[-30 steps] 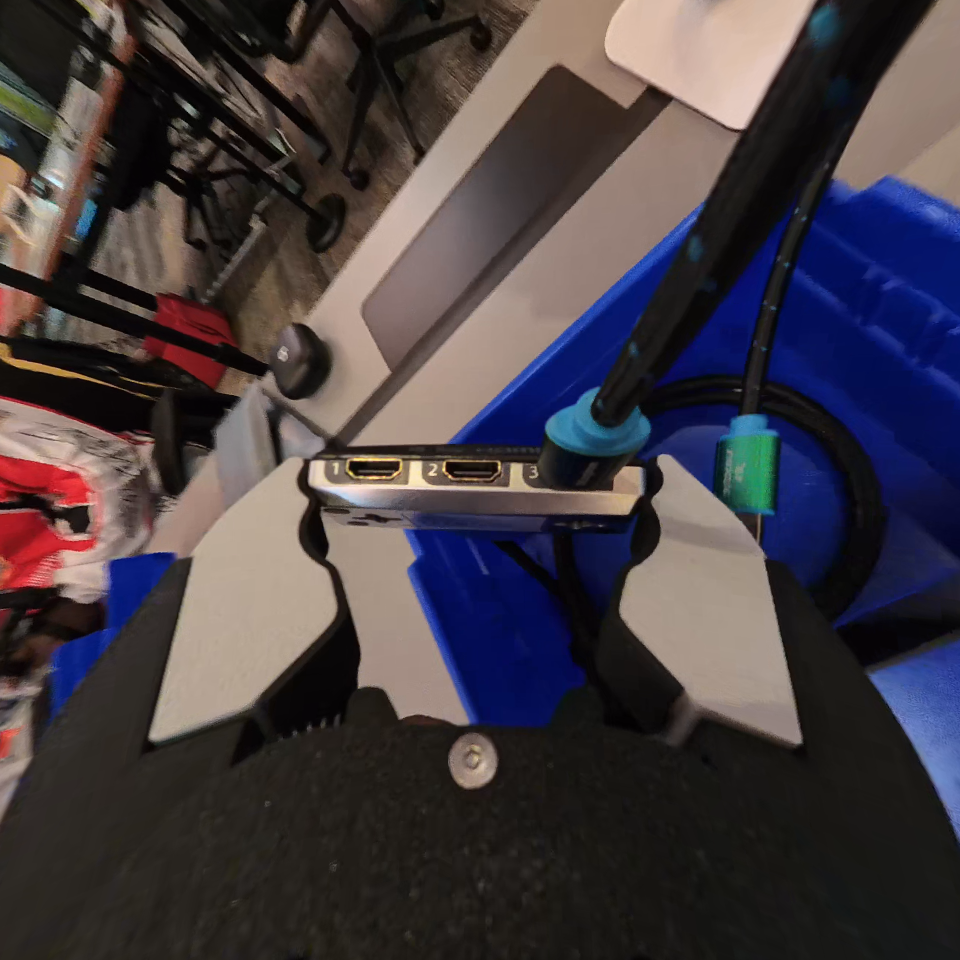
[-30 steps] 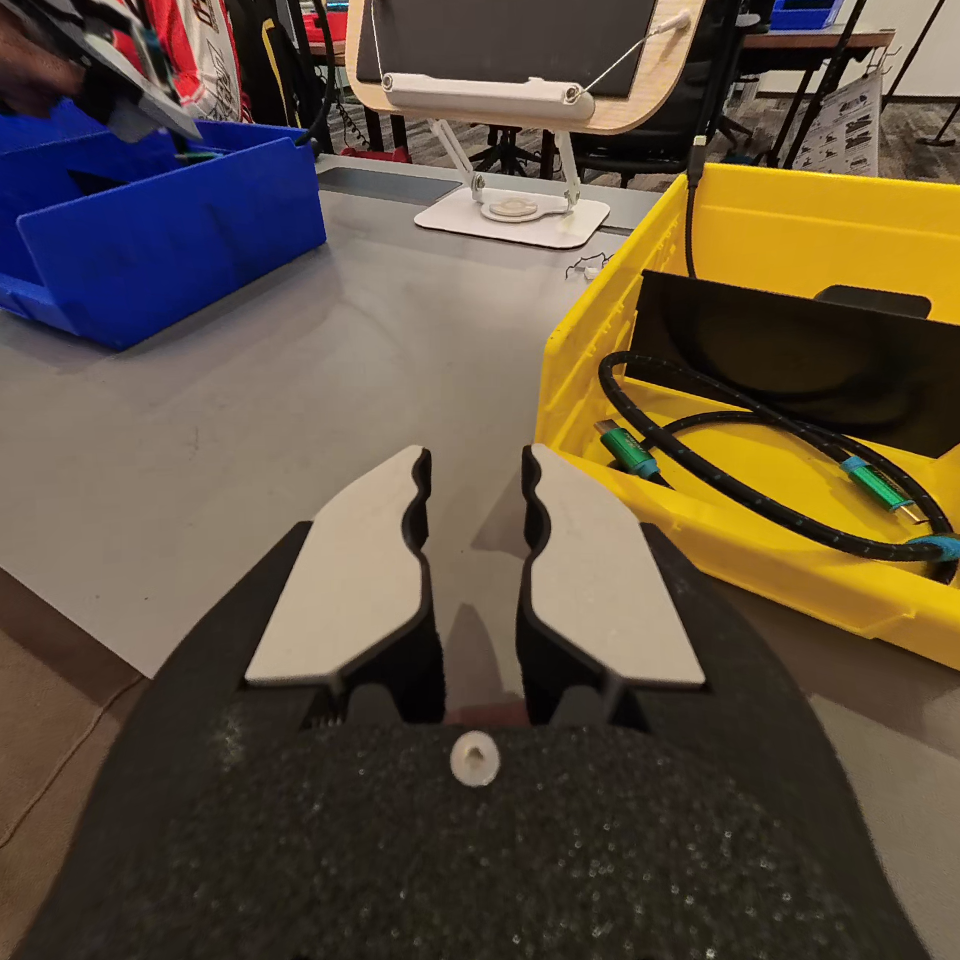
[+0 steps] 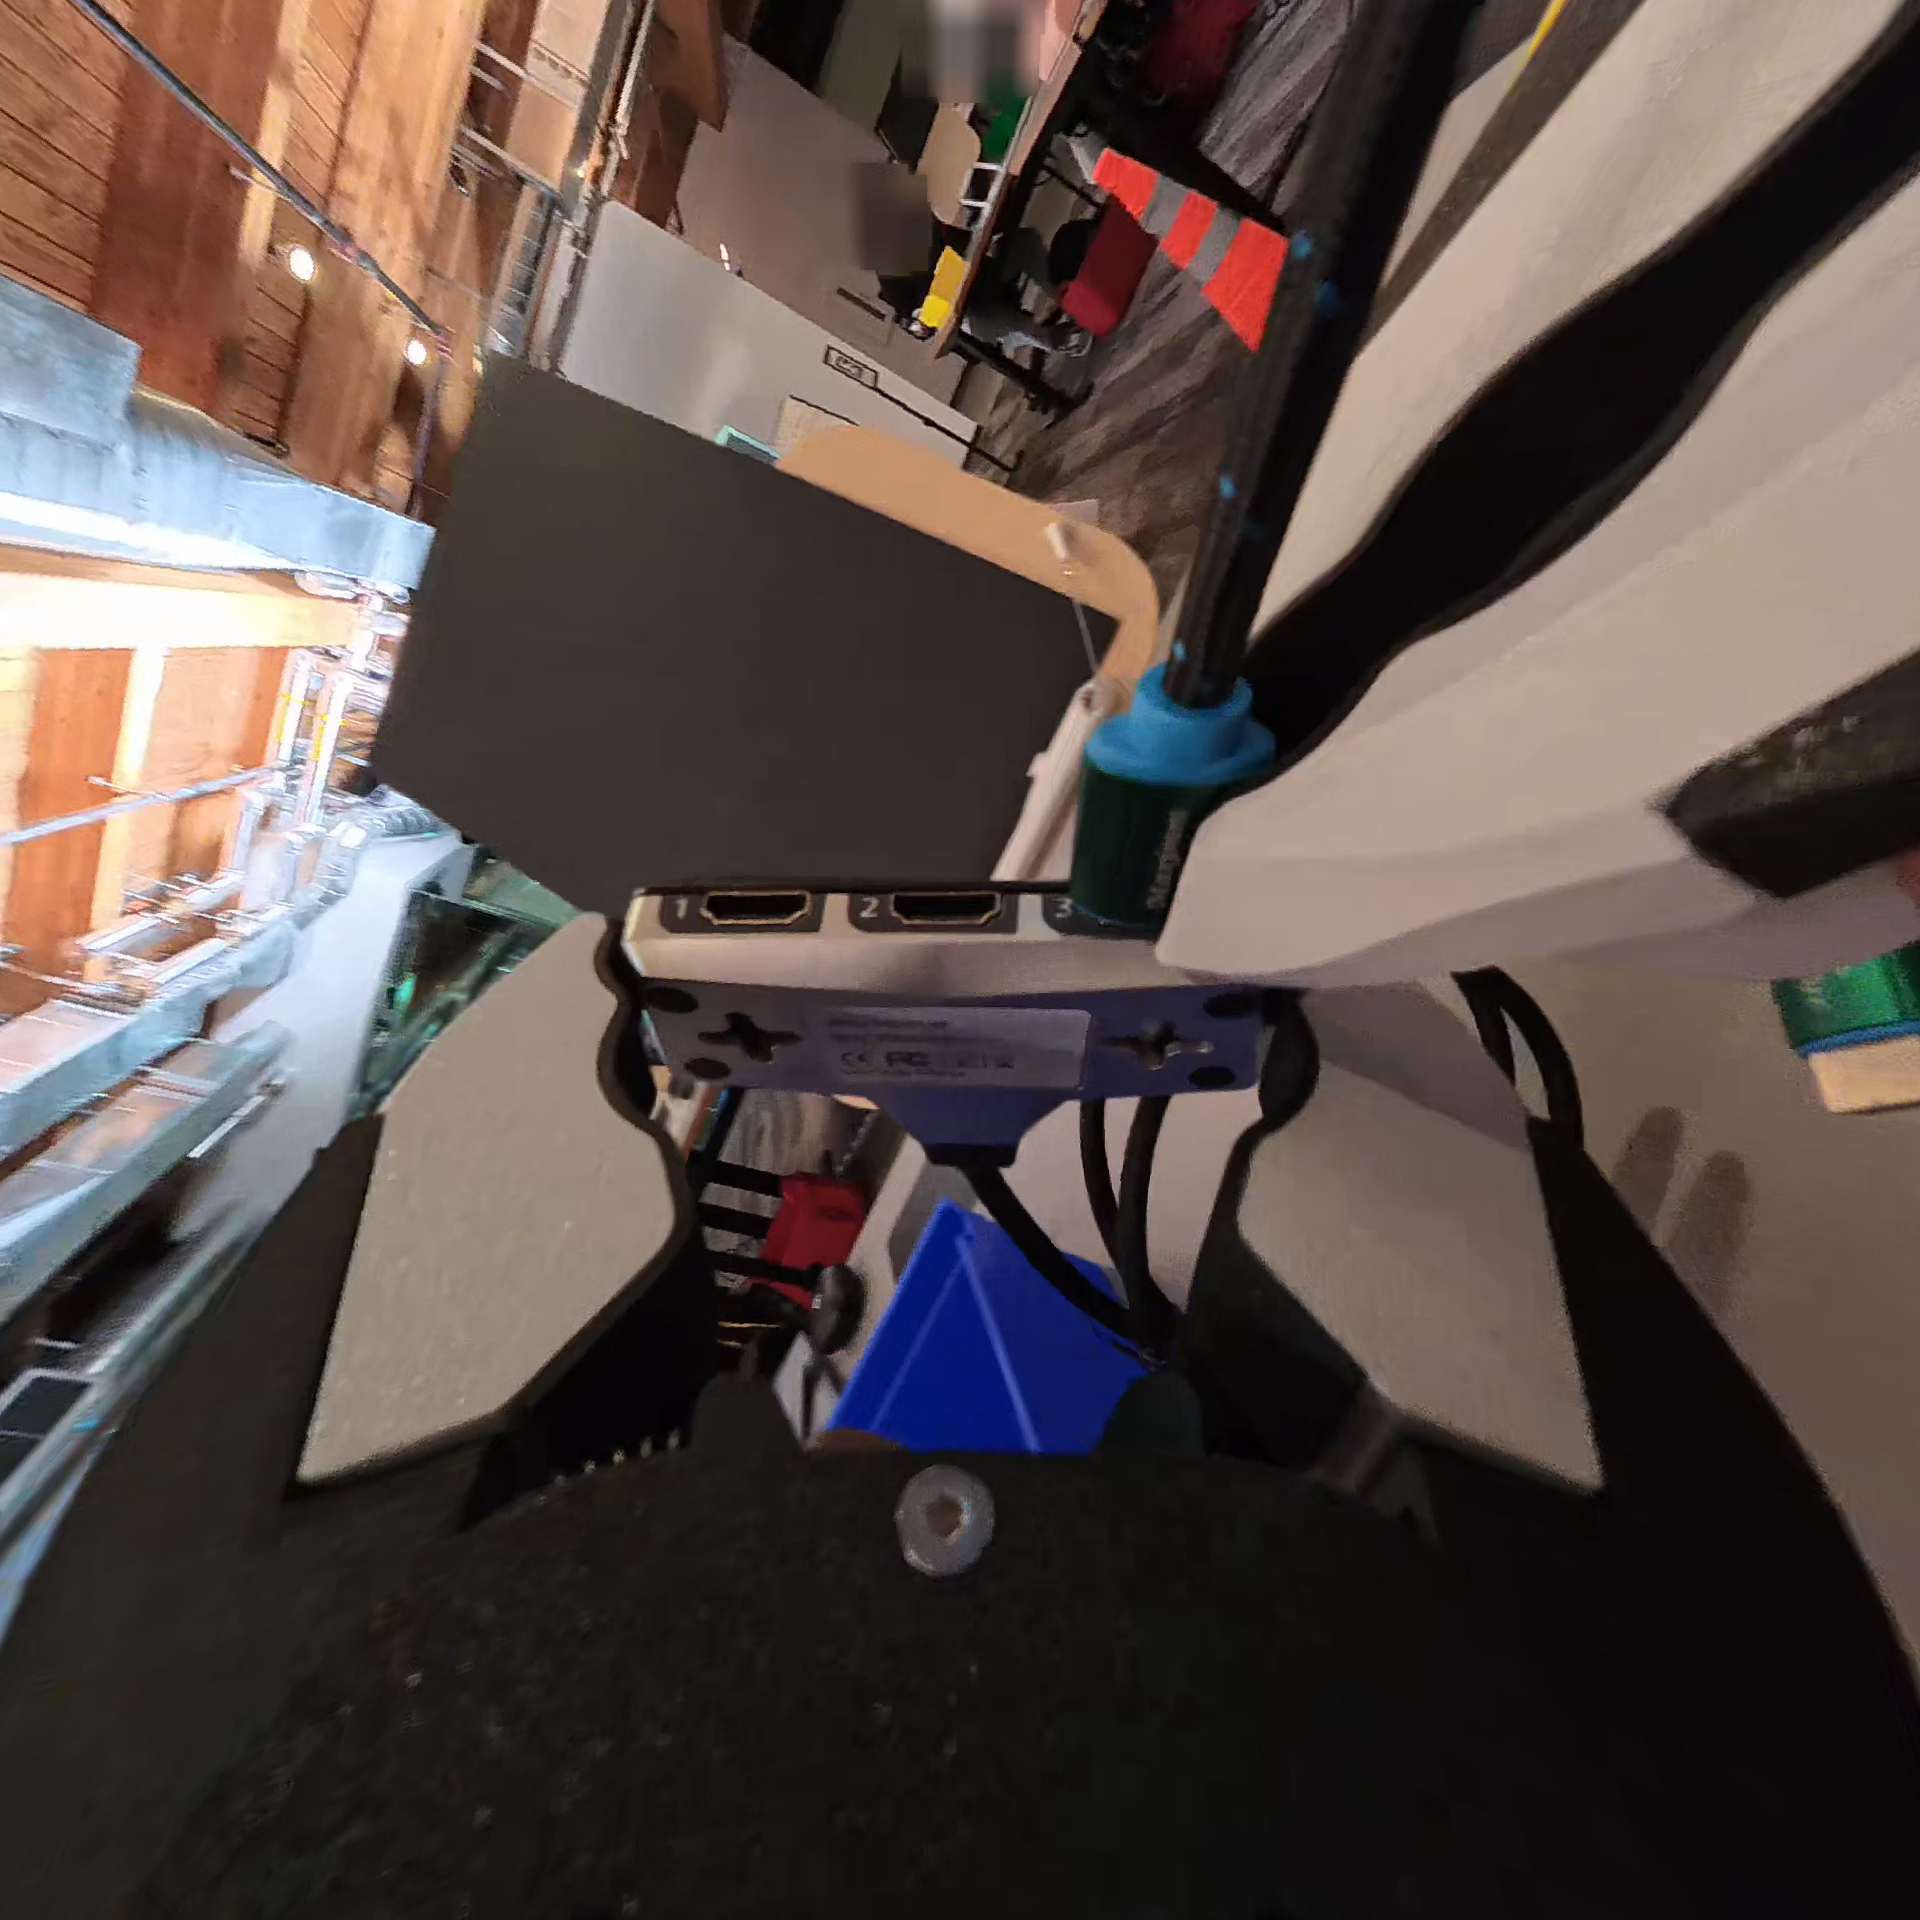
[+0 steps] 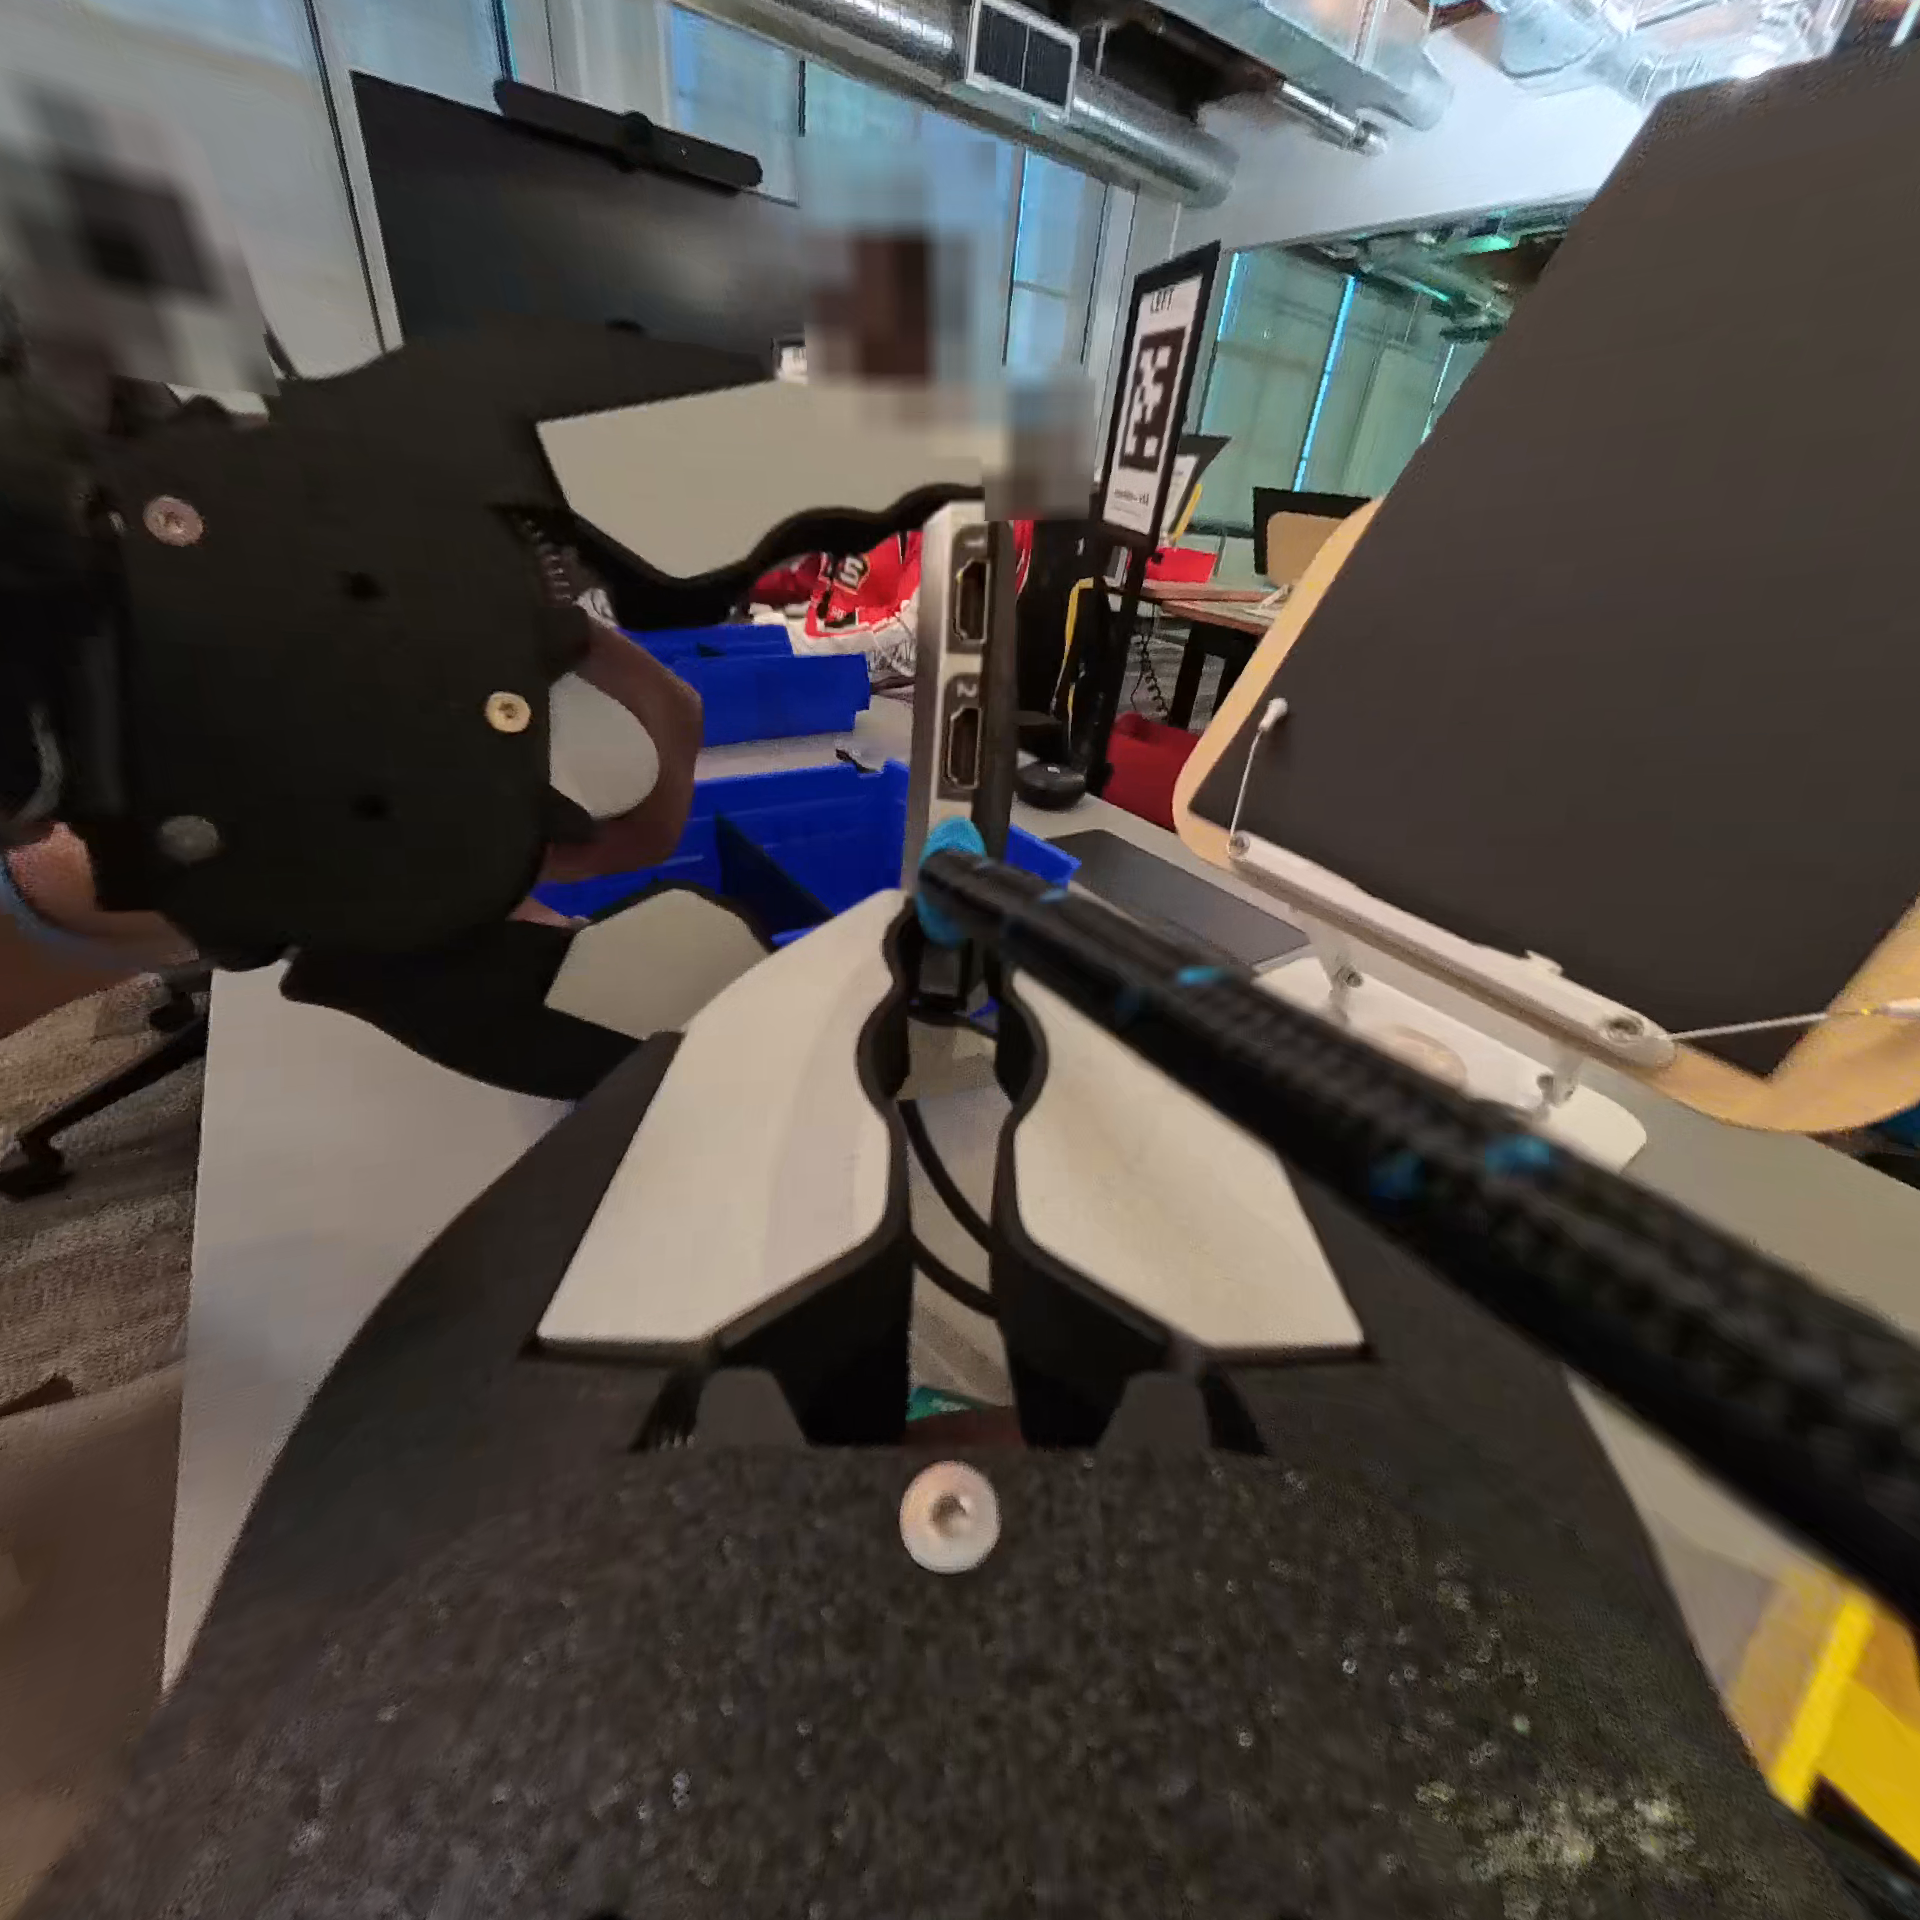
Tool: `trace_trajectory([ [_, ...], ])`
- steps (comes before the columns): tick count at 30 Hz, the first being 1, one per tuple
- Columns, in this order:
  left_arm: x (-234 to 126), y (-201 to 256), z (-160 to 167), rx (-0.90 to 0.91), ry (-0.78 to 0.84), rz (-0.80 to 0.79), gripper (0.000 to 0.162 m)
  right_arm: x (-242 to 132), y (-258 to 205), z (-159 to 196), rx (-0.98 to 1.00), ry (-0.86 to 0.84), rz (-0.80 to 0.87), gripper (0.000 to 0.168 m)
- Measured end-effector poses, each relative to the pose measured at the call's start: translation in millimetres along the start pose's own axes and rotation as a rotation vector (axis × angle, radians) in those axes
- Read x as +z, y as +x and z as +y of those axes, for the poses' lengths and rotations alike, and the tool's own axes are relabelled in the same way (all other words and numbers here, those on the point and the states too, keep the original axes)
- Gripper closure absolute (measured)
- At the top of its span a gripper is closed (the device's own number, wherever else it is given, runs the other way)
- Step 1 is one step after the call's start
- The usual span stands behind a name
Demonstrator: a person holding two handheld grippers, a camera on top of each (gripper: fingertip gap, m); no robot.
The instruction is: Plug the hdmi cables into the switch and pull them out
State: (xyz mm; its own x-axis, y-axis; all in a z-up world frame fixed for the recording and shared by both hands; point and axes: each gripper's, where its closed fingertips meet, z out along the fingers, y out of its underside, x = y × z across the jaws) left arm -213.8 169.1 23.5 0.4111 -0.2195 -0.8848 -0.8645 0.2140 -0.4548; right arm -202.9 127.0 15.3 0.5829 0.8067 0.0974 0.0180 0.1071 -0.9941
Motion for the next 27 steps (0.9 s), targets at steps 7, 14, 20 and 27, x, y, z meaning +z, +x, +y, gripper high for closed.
trace_trajectory([
  [7,-23.7,35.0,19.9,-0.106,-0.036,0.222,0.06,-12.7,-10.8,27.1,-0.097,-0.111,-0.11,0.159],
  [14,-81.7,34.9,37.4,-0.169,0.063,0.576,0.09,-22.8,-38.5,56.8,-0.355,-0.248,-0.289,0.159],
  [20,-97.5,61.8,50.9,-0.108,0.091,0.776,0.095,-23.9,-69.9,56.9,-0.414,-0.236,-0.423,0.159],
  [27,-114.8,99.1,43.5,-0.065,0.262,0.928,0.128,-27.5,-103.8,47.1,-0.442,-0.18,-0.552,0.159],
])
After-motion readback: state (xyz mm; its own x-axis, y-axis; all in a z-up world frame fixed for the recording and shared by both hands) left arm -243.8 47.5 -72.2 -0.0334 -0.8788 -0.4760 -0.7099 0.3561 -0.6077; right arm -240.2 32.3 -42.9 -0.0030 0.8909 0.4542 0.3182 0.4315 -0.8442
